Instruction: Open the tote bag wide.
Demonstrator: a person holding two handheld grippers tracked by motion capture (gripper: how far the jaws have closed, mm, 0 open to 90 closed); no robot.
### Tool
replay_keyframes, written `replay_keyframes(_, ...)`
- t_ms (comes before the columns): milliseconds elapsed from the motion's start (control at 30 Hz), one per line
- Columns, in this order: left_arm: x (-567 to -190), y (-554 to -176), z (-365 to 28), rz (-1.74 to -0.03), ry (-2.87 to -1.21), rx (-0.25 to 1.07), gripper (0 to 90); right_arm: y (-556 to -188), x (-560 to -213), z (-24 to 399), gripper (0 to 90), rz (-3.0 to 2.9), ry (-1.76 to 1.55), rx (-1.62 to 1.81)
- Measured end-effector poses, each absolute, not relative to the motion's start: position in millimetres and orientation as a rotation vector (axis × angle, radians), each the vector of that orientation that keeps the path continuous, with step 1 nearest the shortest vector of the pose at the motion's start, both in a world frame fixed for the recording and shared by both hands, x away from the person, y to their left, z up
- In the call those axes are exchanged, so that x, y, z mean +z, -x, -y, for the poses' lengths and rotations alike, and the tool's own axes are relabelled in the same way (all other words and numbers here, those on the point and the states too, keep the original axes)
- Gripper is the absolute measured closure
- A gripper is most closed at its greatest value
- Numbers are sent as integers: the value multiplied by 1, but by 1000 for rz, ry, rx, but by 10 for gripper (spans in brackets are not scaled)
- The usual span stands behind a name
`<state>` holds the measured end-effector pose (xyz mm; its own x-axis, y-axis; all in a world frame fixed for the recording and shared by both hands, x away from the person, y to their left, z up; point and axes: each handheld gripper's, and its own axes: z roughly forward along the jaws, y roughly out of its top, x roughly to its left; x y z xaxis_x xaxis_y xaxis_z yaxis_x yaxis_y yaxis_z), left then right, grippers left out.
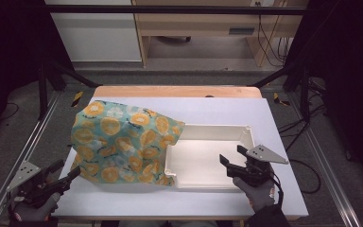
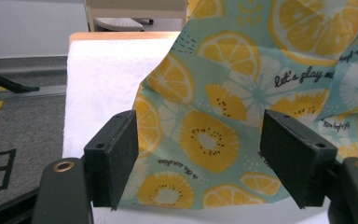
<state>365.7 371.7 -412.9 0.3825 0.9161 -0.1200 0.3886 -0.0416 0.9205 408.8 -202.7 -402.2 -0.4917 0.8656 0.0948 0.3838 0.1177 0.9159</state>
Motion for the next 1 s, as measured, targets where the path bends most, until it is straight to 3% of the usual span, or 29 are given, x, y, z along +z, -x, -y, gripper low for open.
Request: replay_keyframes(1000,-371,-370,-365,-1092,-1597,662,298,-411,-370,153,350,-1972,-1072,1449)
